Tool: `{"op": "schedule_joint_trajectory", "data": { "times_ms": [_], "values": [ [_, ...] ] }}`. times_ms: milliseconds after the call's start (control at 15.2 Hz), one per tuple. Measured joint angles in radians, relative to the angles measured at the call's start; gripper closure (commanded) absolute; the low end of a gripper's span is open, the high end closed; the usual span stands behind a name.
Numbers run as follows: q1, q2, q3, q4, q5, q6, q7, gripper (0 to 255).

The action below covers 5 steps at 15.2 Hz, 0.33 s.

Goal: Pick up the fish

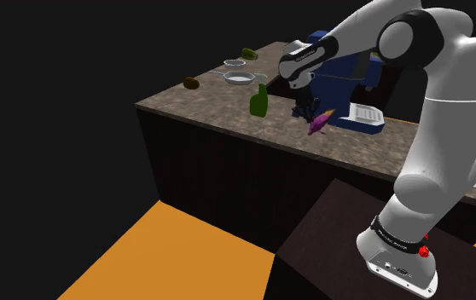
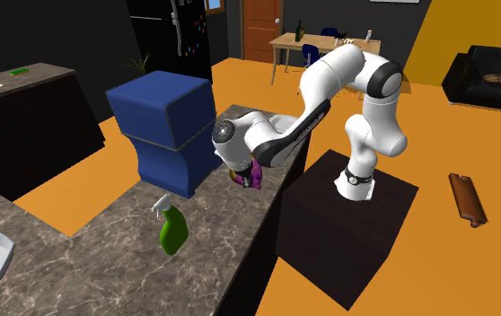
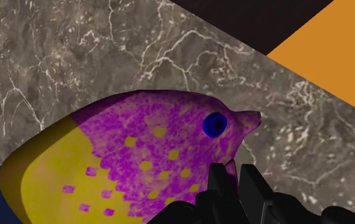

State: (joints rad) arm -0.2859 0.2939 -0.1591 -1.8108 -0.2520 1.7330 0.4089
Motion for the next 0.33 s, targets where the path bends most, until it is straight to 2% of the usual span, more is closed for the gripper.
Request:
{"op": "schedule_joint_trajectory", "data": {
  "times_ms": [330],
  "values": [
    [0.004, -0.026, 0.001, 0.032, -0.001, -0.057, -0.009, 255]
  ]
}}
